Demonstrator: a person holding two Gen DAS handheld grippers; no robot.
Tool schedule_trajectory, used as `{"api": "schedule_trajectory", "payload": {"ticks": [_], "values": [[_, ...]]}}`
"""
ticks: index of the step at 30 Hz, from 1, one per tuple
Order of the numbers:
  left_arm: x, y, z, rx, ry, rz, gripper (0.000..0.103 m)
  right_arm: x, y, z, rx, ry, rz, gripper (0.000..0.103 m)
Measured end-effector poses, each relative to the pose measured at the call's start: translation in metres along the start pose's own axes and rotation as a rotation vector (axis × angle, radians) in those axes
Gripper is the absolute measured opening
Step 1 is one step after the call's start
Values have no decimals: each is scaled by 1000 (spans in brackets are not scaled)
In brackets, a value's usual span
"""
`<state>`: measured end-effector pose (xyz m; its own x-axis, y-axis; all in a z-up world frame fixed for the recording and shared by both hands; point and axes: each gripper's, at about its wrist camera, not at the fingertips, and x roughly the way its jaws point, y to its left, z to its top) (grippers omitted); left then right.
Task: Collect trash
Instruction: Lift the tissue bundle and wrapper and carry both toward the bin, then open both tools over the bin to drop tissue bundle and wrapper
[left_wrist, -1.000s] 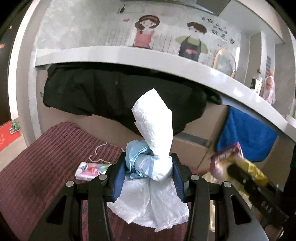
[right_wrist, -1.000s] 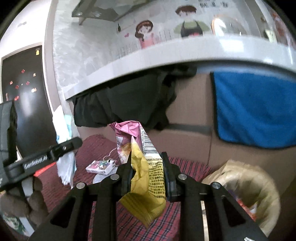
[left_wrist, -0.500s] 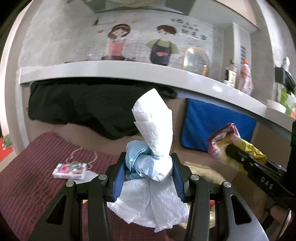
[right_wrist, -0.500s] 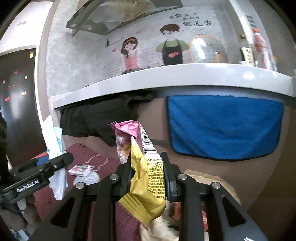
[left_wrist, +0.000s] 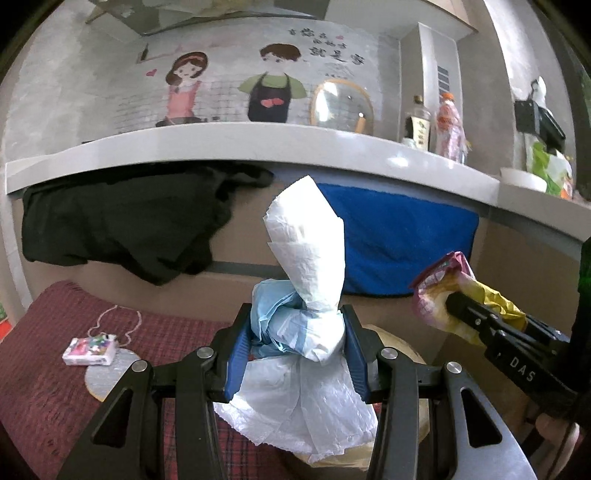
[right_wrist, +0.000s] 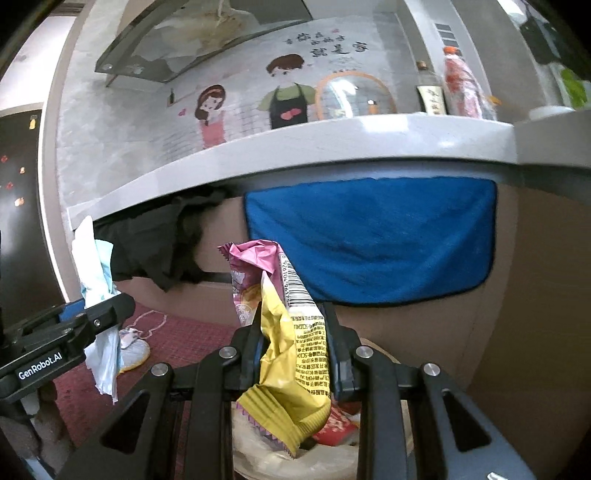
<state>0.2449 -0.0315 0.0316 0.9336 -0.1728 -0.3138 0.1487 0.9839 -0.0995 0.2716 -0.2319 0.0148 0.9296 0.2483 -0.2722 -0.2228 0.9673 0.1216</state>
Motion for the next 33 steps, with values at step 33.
{"api": "schedule_trajectory", "payload": {"ticks": [33], "values": [[110,-21,-52,-10,161,-101,47,59,-44,-38,51,136,-57,25]]}}
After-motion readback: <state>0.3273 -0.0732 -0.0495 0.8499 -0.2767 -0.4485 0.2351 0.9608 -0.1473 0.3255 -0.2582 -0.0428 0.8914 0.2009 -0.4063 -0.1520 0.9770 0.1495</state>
